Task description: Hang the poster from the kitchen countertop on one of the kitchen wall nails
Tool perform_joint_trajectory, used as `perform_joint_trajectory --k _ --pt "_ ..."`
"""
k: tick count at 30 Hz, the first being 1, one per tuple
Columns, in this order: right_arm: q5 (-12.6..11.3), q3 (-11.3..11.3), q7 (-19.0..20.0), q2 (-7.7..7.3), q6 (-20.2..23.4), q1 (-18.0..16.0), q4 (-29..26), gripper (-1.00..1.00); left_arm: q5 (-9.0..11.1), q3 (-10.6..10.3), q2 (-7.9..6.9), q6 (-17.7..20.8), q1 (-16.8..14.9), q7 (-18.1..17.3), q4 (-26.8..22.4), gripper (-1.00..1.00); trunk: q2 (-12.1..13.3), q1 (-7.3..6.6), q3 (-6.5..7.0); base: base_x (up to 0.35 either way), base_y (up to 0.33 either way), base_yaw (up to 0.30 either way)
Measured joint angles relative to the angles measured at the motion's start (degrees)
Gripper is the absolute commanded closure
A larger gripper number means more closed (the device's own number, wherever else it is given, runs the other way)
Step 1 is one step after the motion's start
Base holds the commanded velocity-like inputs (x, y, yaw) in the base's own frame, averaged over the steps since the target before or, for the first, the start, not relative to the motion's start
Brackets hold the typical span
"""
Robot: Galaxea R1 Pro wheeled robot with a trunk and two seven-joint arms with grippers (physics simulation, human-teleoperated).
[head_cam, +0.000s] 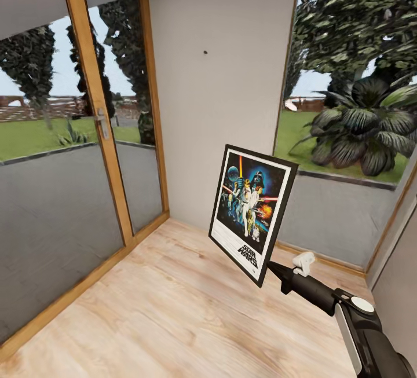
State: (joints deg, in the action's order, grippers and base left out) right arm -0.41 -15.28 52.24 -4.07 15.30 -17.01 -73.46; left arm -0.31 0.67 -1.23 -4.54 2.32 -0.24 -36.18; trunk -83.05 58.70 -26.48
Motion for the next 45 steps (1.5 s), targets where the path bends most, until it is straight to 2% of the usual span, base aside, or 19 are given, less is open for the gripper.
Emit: perform_joint_trajectory --k 17,31,45 --pt "0.04 -0.01 0.00 -0.01 0.00 0.02 0.04 1.00 0.06 -0.01 -0.29 -0.01 -0.02 0.00 0.02 -1.00 0.00 0.00 0.00 0.208 0.299 -0.233" --pt "0.00 0.04 -0.03 0.09 0.03 0.00 1.51 1.00 0.03 -0.05 -0.36 -0.04 -0.03 0.00 0.03 -1.00 0.00 0.02 0.00 0.022 0.031 -0.014" --pt "-0.02 -0.05 -0.08 0.01 0.03 0.00 1.51 1.00 0.07 -0.03 -0.34 -0.03 0.01 0.00 0.03 -1.00 5.60 -3.04 2.51 0.000 0.000 0.000"
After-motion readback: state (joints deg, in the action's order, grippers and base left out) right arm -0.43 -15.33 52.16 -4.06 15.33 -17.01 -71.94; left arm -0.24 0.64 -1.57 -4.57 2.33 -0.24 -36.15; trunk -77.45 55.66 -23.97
